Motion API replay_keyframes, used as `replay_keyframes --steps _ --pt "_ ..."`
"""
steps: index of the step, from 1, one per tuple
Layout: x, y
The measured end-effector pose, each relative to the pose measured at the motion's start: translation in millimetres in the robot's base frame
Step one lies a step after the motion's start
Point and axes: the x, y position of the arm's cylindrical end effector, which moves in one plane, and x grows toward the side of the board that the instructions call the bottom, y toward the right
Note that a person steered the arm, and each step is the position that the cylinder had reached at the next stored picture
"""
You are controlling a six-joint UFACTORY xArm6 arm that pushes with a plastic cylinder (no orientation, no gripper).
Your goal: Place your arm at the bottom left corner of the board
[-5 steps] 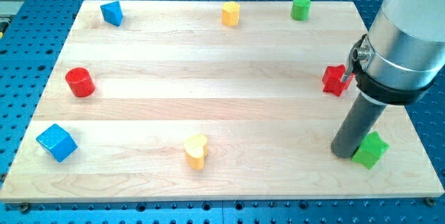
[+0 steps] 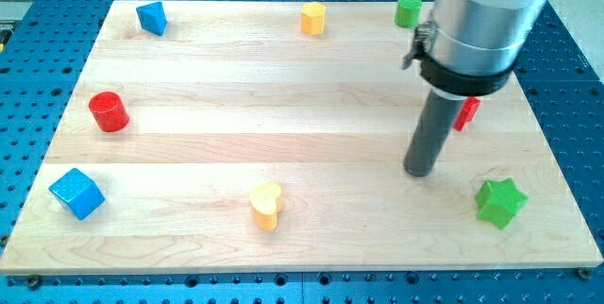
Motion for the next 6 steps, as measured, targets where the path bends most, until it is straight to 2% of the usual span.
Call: replay_keyframes --steps 1,2,3,4,5,6 --pt "0 -69" --pt "-4 -112" --pt "7 -199" --pt "72 -267" --pt "97 -377" --pt "63 -418"
